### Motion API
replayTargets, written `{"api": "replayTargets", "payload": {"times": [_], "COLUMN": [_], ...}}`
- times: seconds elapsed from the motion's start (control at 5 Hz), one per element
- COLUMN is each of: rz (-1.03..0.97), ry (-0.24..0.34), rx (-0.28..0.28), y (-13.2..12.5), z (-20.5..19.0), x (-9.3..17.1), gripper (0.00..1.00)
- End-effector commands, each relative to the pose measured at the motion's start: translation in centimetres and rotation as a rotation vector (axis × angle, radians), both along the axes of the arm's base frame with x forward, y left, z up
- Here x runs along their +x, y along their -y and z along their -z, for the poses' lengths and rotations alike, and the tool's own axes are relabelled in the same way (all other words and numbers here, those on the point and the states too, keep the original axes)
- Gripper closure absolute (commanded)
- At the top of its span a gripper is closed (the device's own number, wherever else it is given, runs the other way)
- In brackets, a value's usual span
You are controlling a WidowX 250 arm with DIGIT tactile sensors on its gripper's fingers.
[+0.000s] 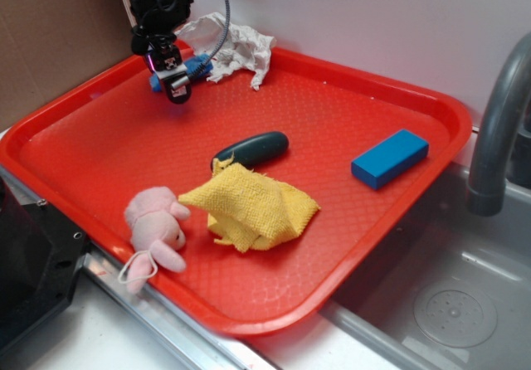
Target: Grab the blue sponge.
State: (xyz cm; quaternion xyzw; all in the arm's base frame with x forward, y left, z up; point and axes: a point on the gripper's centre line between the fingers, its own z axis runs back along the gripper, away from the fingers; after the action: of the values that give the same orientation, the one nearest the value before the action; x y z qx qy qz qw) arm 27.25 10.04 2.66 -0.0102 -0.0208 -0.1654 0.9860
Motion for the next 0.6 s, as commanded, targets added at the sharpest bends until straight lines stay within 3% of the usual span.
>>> {"api": "replayTargets", "payload": {"times": [0.0, 0.2, 0.4], "rz": [-0.008, -0.028, -0.045], "ry": [0.014, 0.036, 0.056], "rx": [0.015, 0.015, -0.004], "y": [0.4, 0.4, 1.2], "z": [-0.5, -1.1, -2.9], "x": [3.3, 3.5, 3.0], "gripper": [0.20, 1.00, 1.00]}}
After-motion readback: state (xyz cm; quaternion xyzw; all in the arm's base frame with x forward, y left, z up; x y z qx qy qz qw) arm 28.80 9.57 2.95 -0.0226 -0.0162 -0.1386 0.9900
